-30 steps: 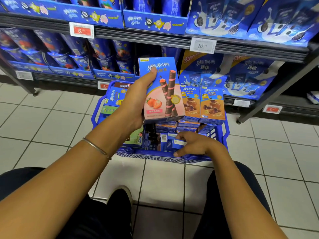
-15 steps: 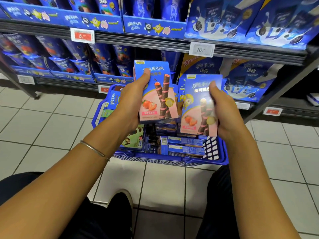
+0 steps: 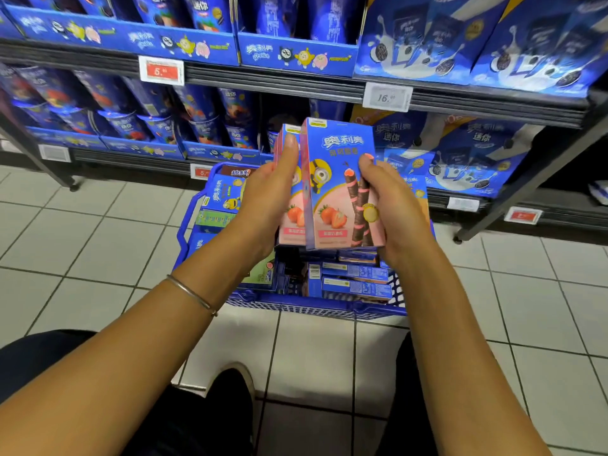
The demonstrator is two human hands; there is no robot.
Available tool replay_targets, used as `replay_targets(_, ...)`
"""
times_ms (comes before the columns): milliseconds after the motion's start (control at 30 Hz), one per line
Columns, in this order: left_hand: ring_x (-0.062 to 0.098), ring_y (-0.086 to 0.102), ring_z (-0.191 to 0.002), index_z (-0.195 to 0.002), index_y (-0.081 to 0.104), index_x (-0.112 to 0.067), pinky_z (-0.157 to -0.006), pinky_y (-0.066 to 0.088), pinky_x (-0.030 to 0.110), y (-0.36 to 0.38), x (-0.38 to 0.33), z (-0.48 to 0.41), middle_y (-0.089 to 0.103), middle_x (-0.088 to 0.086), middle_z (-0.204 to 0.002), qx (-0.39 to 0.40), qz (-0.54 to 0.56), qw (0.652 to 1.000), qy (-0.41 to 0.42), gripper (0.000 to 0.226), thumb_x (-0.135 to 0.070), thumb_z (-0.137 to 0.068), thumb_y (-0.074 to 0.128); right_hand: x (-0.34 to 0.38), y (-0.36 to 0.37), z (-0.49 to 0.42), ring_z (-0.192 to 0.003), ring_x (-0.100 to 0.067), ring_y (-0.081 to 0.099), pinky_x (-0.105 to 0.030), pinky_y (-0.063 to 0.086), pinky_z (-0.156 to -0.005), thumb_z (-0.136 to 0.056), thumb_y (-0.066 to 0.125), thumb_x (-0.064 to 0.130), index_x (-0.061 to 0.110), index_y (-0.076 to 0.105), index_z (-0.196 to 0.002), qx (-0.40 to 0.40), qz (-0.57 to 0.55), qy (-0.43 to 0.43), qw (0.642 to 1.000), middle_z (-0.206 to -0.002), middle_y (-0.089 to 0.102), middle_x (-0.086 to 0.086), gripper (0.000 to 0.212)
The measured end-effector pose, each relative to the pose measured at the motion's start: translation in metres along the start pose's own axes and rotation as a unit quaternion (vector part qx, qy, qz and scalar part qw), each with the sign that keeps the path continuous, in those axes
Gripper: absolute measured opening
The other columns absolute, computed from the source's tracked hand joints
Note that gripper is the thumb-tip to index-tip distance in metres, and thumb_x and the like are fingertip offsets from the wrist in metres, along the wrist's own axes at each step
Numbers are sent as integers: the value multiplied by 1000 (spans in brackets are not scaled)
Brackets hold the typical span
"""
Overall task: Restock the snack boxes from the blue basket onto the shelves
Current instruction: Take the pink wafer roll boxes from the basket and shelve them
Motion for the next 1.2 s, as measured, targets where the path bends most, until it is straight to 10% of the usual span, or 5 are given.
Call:
replay_targets(533,17,81,-93,-133,71,-29,-80,62,38,2,-7,6,82,-4,-110,57,-97,993,-39,96,-100,-78,35,-10,16,3,-123,-47,60,-70,47,-100,-99,57,50,1,46,-143,32,-60,75,995,-137,60,-24,67)
replay_targets(633,26,79,-104,-154,46,-16,-97,62,51,3,-1,8,78,4,-124,73,-62,995,-41,97,-69,-80,78,-11,21,3,-118,-42,65,-66,50,-98,-99,56,51,2,48,-142,32,-46,75,996,-132,65,-23,65)
replay_targets(833,31,79,-97,-144,51,-6,-83,66,50,0,-2,4,78,15,-120,14,16,1000,-13,65,-31,-93,82,-32,13,-11,-110,-34,71,-54,54,-97,-101,31,68,12,67,-127,60,-88,67,992,-119,74,-13,71)
replay_targets(1000,20,77,-69,-118,52,-18,-61,65,37,-4,-4,5,80,4,-97,-12,38,999,-4,46,-31,-90,85,-99,-10,-33,-74,-25,53,-42,49,-73,-103,50,37,22,56,-74,-46,291,49,954,-70,58,-1,33)
replay_targets(1200,20,74,-68,-129,46,-16,-60,64,35,-4,-8,9,78,6,-103,-11,29,999,-9,59,-34,-89,85,-161,-12,-58,-111,-36,63,-43,54,-87,-87,67,58,8,58,-120,14,602,114,790,-117,65,-16,61)
Point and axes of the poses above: each hand's wrist, its own z-axis away from the middle knuckle, its own y-axis out of the palm, x = y × z, the point moved 1 cm from there along -z, towards the middle knuckle
